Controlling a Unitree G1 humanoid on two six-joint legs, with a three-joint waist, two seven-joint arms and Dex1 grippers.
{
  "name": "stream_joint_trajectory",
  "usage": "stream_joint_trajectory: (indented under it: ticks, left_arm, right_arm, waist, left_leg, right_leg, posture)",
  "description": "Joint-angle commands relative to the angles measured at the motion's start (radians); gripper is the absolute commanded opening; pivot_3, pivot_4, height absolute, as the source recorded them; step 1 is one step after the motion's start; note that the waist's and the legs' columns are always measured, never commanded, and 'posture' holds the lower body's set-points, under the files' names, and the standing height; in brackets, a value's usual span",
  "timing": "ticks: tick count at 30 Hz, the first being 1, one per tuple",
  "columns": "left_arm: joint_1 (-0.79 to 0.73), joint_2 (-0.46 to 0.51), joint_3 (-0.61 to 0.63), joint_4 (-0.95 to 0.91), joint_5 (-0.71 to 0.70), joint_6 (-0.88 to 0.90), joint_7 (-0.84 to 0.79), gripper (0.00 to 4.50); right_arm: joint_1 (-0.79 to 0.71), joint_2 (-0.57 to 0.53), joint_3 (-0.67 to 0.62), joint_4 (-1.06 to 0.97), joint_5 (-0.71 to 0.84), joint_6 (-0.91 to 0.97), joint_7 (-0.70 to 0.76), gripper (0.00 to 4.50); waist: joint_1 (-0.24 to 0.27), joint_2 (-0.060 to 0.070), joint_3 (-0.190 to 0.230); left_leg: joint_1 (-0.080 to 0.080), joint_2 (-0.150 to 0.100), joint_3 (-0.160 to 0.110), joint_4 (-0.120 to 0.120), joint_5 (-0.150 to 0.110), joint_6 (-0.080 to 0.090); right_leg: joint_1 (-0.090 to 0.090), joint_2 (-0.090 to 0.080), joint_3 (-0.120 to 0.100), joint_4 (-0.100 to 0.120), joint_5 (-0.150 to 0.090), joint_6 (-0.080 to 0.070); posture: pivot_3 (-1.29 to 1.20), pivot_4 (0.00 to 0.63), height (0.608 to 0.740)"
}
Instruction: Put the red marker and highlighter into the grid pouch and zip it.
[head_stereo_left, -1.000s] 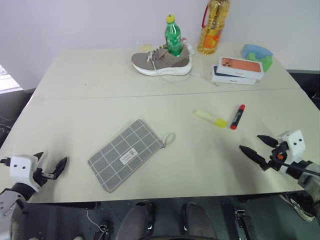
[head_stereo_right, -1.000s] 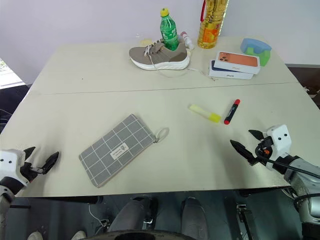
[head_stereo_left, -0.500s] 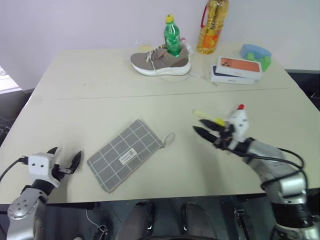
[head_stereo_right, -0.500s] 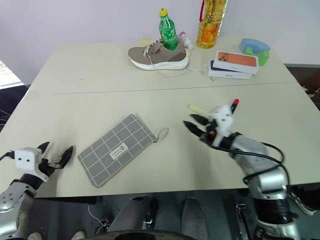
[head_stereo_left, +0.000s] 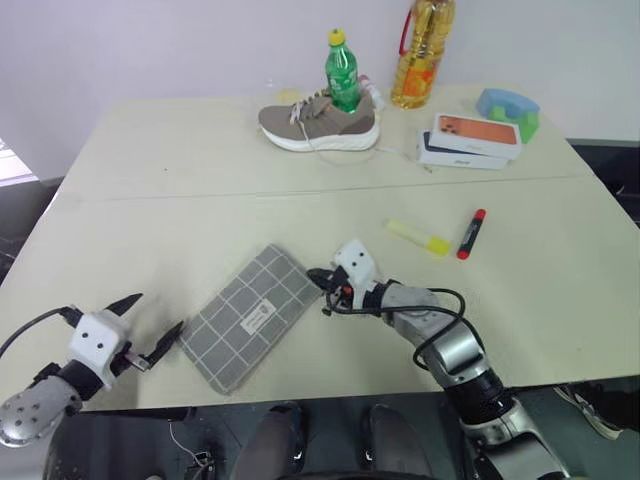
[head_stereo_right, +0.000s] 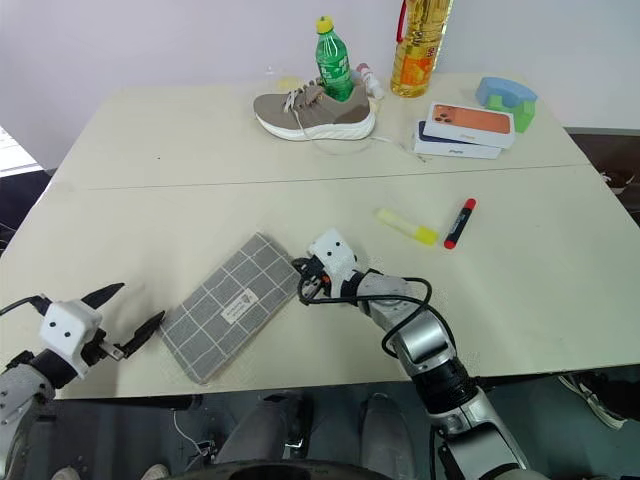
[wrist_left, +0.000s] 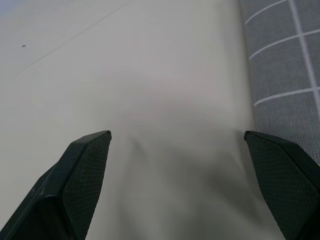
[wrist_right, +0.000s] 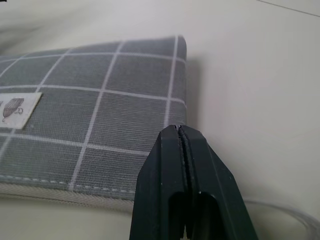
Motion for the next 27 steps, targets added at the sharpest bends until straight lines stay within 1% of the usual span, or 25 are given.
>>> stream_joint_trajectory:
  ticks: [1,3,6,9,11,13,18,22,24,27]
  left_arm:
    - [0.059,0.027,0.032,-0.092,-0.017,-0.029,-0.045,4.5]
    - [0.092,0.039,0.032,-0.118,-0.016,-0.041,-0.07,4.5]
    - [0.163,0.067,0.013,-0.172,0.013,-0.107,-0.138,4.5]
    - [0.217,0.095,-0.038,-0.207,0.064,-0.193,-0.192,4.5]
    - [0.226,0.11,-0.079,-0.21,0.101,-0.244,-0.212,4.5]
    - [0.214,0.136,-0.116,-0.189,0.154,-0.313,-0.232,4.5]
    - [0.14,0.189,-0.146,-0.111,0.195,-0.396,-0.24,4.5]
    - [0.102,0.241,-0.157,-0.054,0.17,-0.43,-0.266,4.5]
    - [0.077,0.25,-0.159,-0.03,0.159,-0.427,-0.262,4.5]
    - [0.019,0.249,-0.179,-0.003,0.18,-0.43,-0.24,4.5]
  right_arm:
    - [-0.013,0.021,0.01,-0.006,0.0,-0.013,0.021,0.04]
    - [-0.012,0.022,0.016,-0.001,-0.008,-0.007,0.024,0.04]
    - [-0.011,0.023,0.029,0.033,-0.043,0.011,0.003,0.04]
    - [-0.009,0.034,0.022,0.054,-0.054,0.031,-0.015,0.04]
    - [-0.008,0.042,0.012,0.058,-0.051,0.04,-0.02,0.04]
    - [-0.01,0.049,0.005,0.064,-0.052,0.051,-0.027,0.04]
    - [-0.011,0.049,0.001,0.072,-0.062,0.056,-0.039,0.04]
    - [-0.006,0.049,0.002,0.072,-0.068,0.055,-0.042,0.04]
    - [-0.005,0.051,0.003,0.074,-0.07,0.052,-0.043,0.04]
    - [-0.001,0.057,0.006,0.069,-0.071,0.053,-0.048,0.04]
  waist:
    - [-0.002,0.0,0.0]
    - [-0.003,0.0,0.0]
    - [-0.006,0.0,0.0]
    - [-0.006,0.0,0.0]
    - [-0.006,0.0,0.0]
    - [-0.003,-0.001,-0.001]
    - [-0.001,-0.002,-0.002]
    - [-0.002,-0.002,-0.002]
    - [-0.002,-0.002,-0.002]
    - [0.001,-0.002,-0.002]
  left_leg:
    - [0.0,0.0,0.0,-0.001,0.0,-0.001]
    - [0.0,0.0,0.0,-0.003,0.001,-0.001]
    - [0.0,0.001,0.0,-0.004,0.001,-0.002]
    - [0.001,0.001,0.0,-0.005,0.001,-0.002]
    - [0.002,0.001,0.0,-0.005,0.001,-0.003]
    - [0.003,0.001,0.0,-0.005,0.0,-0.004]
    - [0.005,0.002,0.0,-0.005,0.0,-0.004]
    - [0.005,0.002,0.0,-0.005,0.001,-0.003]
    - [0.005,0.002,0.0,-0.005,0.001,-0.003]
    - [0.006,0.002,0.0,-0.005,0.002,-0.003]
  right_leg:
    - [0.0,0.0,0.0,0.0,0.0,0.0]
    - [-0.001,0.0,0.0,0.0,0.0,0.0]
    - [-0.001,0.001,0.0,0.0,-0.001,-0.001]
    - [-0.001,0.001,0.0,0.0,-0.002,-0.004]
    - [0.0,0.0,0.0,0.0,-0.002,-0.004]
    - [0.001,0.001,0.0,0.0,-0.002,-0.004]
    - [0.001,0.001,0.0,0.0,-0.002,-0.005]
    - [0.001,0.002,0.0,0.0,-0.002,-0.005]
    - [0.001,0.002,0.0,0.001,-0.002,-0.005]
    - [0.002,0.002,0.0,0.001,-0.001,-0.002]
  posture:
    - [0.0,0.15,0.74]
    - [0.0,0.15,0.74]
    - [0.0,0.15,0.74]
    - [0.0,0.15,0.74]
    - [0.0,0.15,0.74]
    - [0.0,0.15,0.74]
    - [0.0,0.15,0.74]
    - [0.0,0.15,0.74]
    - [0.0,0.15,0.74]
    - [0.0,0.15,0.74]
